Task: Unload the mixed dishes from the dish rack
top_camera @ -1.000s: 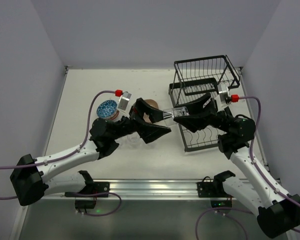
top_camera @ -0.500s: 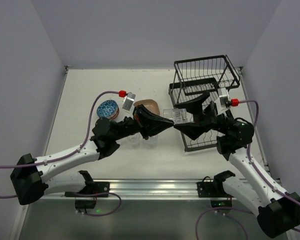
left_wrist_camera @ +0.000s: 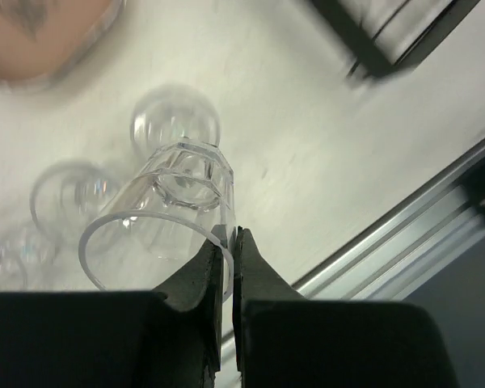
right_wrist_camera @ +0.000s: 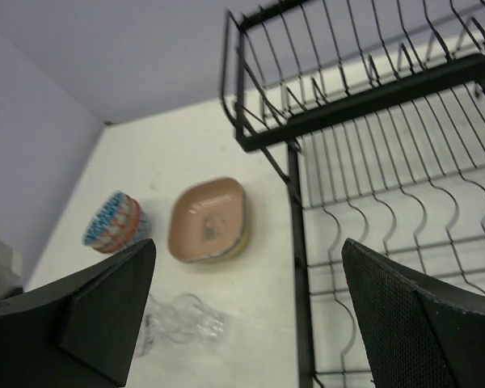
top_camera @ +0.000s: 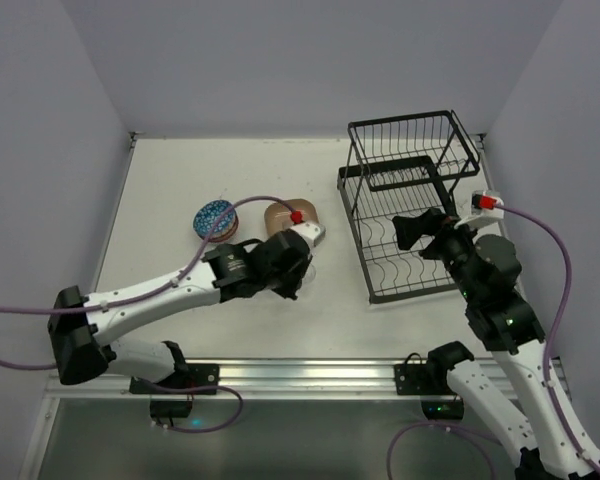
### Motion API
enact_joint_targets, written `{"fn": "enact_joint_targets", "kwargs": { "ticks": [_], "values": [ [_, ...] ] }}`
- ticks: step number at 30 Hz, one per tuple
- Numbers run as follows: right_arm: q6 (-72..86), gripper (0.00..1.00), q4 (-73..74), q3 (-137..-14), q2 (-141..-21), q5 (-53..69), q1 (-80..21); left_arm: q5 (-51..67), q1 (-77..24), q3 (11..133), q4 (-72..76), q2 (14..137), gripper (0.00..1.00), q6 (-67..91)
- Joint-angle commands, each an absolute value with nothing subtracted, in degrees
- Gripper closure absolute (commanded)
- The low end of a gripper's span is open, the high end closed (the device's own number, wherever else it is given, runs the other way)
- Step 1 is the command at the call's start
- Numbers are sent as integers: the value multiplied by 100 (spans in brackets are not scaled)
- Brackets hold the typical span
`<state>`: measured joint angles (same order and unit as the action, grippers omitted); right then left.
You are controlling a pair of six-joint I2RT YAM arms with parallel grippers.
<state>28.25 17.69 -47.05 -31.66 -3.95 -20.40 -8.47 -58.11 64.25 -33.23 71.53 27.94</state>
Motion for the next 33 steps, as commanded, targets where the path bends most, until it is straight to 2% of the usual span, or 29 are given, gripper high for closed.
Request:
{"fn": "enact_joint_targets", "kwargs": {
  "ticks": [1, 13, 22, 33],
  "values": [
    [2382, 1, 3014, -4939, -3498, -1081, -2030, -1582, -6510, 6785, -5756, 7602, 100, 2777],
    [2145, 1, 3085, -4843, -3507, -774, -2030, -993, -6838, 6311, -4958, 8639, 100, 2453],
    [2057, 1, 3076, -4790, -3498, -589, -2030, -853, -6838, 6539, -4737, 9369, 100, 2048],
    [2021, 1, 3032, -4746, -3498, -510, -2030, -677, -6838, 6583, -4474, 9492, 90, 1969]
  ]
}}
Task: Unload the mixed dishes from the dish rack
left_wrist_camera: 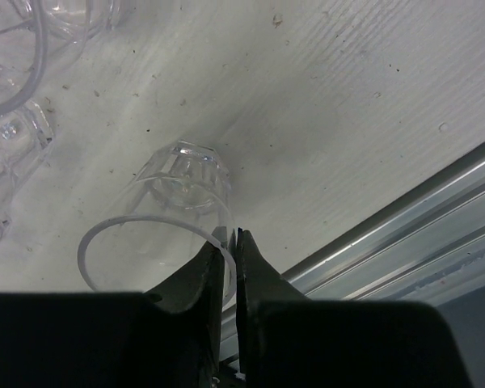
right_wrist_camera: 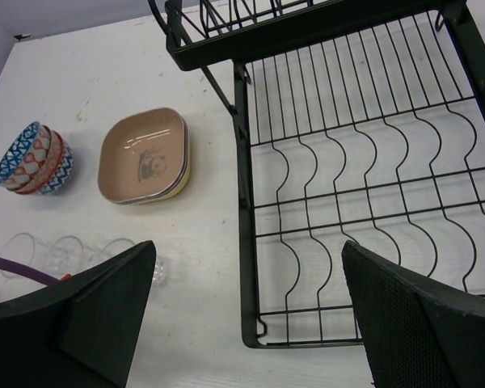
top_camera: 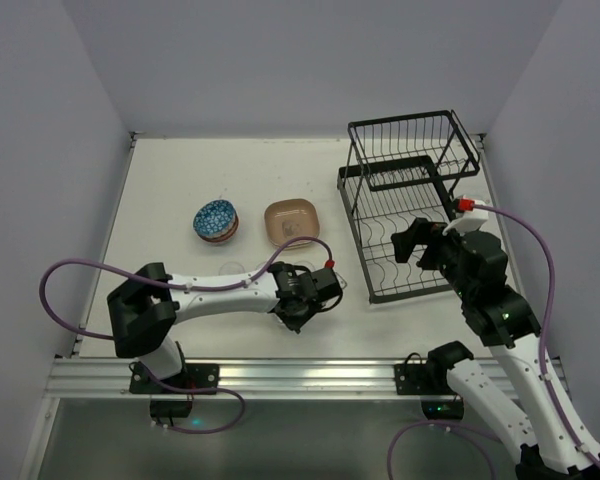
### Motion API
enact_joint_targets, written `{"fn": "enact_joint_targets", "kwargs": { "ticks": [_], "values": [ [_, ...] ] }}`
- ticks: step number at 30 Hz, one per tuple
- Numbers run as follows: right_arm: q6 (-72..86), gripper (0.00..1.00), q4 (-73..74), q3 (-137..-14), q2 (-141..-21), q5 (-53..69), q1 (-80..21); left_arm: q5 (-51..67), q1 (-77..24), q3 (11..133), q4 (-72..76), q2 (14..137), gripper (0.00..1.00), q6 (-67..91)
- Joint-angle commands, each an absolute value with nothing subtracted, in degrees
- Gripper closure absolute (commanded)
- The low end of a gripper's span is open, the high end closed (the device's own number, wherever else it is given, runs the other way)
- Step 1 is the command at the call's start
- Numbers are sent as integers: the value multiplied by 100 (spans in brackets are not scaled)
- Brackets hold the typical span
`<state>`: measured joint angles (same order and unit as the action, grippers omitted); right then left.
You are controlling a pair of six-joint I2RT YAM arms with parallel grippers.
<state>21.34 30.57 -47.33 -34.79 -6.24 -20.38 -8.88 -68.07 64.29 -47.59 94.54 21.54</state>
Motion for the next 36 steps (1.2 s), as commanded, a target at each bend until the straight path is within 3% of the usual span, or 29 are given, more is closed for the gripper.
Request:
{"fn": "enact_joint_targets", "kwargs": {
  "ticks": [1, 7, 15, 16, 17, 18, 22, 26, 31, 36],
  "values": [
    [2013, 1, 3041, -4746, -3507, -501, -2039, -677, -6847, 6600, -4482, 9518, 88, 1960],
    [2013, 1, 3067, -4746, -3481, -501, -2030, -729, -6847, 6767, -4473, 9589, 78, 1942],
    [1986, 1, 3094, -4781, -3480, -483, -2030, -1405, -6794, 6891, -4719, 9106, 33, 2100],
    [1978, 1, 3102, -4799, -3480, -475, -2039, -1511, -6768, 6943, -4755, 8888, 24, 2144],
    [1969, 1, 3103, -4825, -3480, -422, -2030, -1660, -6681, 6969, -4764, 8755, 4, 2179],
    [1943, 1, 3103, -4843, -3472, -413, -2030, -1974, -6601, 6996, -4755, 8615, 0, 2214],
    [1828, 1, 3163, -4957, -3331, -264, -2039, -3031, -5698, 6830, -4169, 7370, 0, 2574],
    [1793, 1, 3646, -5430, -3269, -833, -2030, -3515, -4021, 6058, -3508, 6093, 0, 2777],
    [1608, 1, 4411, -5897, -3349, -1599, -2030, -3735, -3709, 5976, -3864, 4967, 0, 2830],
    [1591, 1, 4675, -6108, -3217, -1670, -2030, -5227, -3709, 6398, -5219, 4379, 0, 3066]
  ]
}}
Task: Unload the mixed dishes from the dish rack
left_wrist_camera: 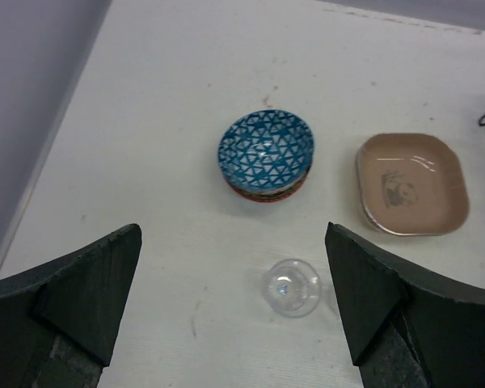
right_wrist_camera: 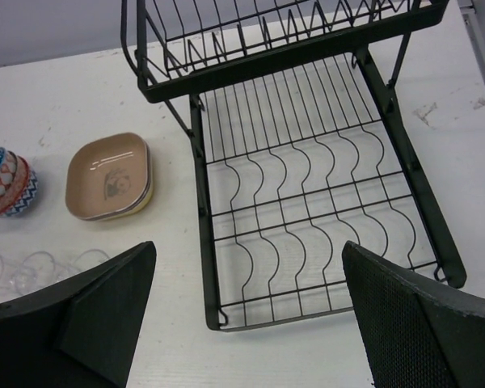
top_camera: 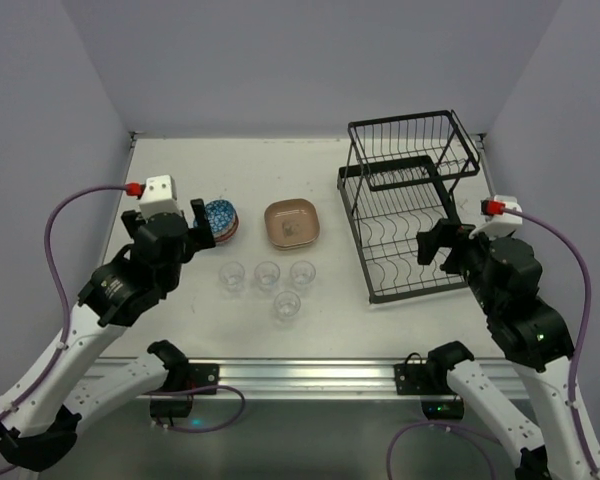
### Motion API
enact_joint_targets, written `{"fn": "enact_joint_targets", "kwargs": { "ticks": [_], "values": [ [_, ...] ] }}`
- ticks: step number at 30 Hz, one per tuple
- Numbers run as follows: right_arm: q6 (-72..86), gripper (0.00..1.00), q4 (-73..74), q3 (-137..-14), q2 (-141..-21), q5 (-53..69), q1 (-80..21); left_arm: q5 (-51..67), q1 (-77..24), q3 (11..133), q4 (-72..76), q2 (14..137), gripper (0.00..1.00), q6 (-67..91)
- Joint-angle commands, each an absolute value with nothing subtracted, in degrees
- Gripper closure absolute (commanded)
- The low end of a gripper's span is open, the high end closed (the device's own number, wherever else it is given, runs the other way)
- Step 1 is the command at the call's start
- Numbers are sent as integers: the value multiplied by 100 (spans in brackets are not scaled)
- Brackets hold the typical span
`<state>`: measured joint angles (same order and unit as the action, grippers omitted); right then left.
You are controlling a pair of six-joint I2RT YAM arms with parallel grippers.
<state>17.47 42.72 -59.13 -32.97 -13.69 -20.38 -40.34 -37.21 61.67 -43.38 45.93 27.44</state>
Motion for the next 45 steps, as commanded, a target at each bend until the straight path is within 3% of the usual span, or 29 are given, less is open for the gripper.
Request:
{"fn": "enact_joint_targets", "kwargs": {
  "ticks": [1, 8, 12, 15, 16, 17, 18, 45],
  "values": [
    [1591, 1, 4711, -6117, -3130, -1766, -2030, -5430, -3709, 6381, -5412, 4238, 0, 3102],
    [1548, 1, 4641, -5776, -2270, -1584, -2206, -5792, -3709, 5216, -4765, 2875, 0, 3305],
    [1398, 1, 4290, -5379, -1820, -1590, -2250, -5775, -3604, 5239, -4502, 2655, 0, 3210],
    [1345, 1, 4184, -5335, -1863, -1809, -2259, -4566, -2562, 4862, -3618, 2427, 0, 2606],
    [1293, 1, 4131, -5309, -1898, -1854, -2250, -4074, -1574, 4730, -3343, 2382, 0, 2419],
    [1240, 1, 4113, -5309, -1933, -1872, -2259, -3017, -1051, 4633, -3157, 2356, 0, 2243],
    [1239, 1, 4044, -5300, -1977, -1907, -2259, -2762, -698, 4501, -2851, 2364, 0, 2006],
    [1169, 1, 3586, -4861, -1784, -2224, -2250, -2663, -756, 4192, -2804, 2294, 0, 1714]
  ]
}}
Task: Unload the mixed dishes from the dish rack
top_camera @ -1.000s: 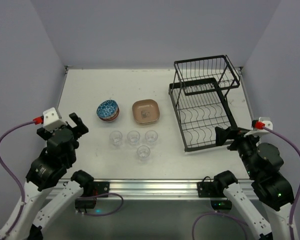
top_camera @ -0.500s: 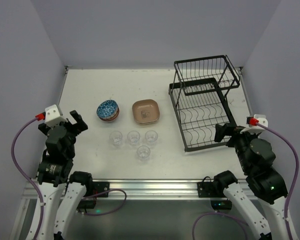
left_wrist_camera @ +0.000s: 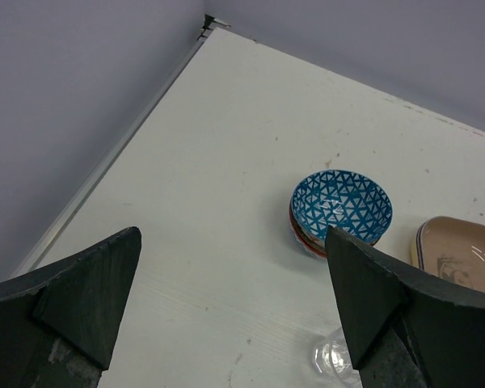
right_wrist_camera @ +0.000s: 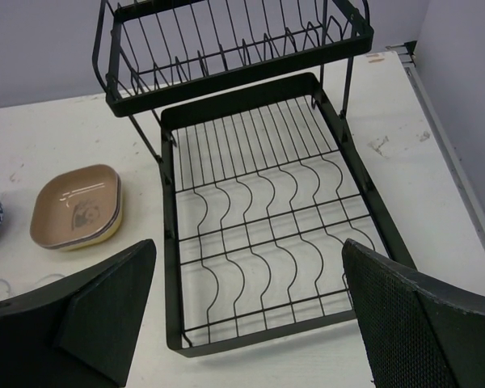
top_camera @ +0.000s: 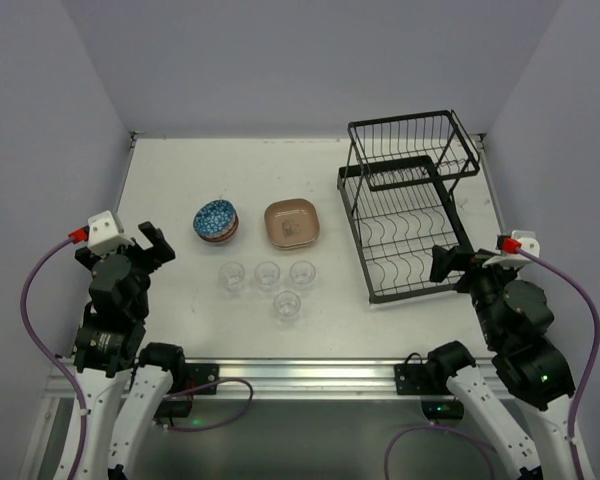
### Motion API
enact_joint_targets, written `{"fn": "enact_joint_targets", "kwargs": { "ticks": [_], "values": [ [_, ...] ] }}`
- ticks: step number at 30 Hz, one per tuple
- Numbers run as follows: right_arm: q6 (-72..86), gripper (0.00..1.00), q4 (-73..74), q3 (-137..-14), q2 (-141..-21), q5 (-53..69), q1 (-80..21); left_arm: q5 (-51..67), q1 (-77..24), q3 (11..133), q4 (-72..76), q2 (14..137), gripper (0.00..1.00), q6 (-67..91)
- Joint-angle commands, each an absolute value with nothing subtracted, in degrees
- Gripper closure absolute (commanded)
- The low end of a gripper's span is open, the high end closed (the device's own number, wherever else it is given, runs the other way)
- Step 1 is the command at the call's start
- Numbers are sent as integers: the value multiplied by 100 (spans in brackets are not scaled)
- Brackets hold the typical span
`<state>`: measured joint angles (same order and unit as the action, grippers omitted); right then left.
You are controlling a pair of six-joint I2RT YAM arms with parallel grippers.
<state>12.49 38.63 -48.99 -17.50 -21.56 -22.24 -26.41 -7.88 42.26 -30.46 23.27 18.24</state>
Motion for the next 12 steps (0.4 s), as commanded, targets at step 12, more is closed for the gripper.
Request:
{"fn": "enact_joint_targets", "kwargs": {
  "ticks": [12],
  "values": [
    [1239, 1, 3542, -4825, -1951, -2267, -2259, -2646, -826, 4166, -2795, 2303, 0, 1723]
  ]
}}
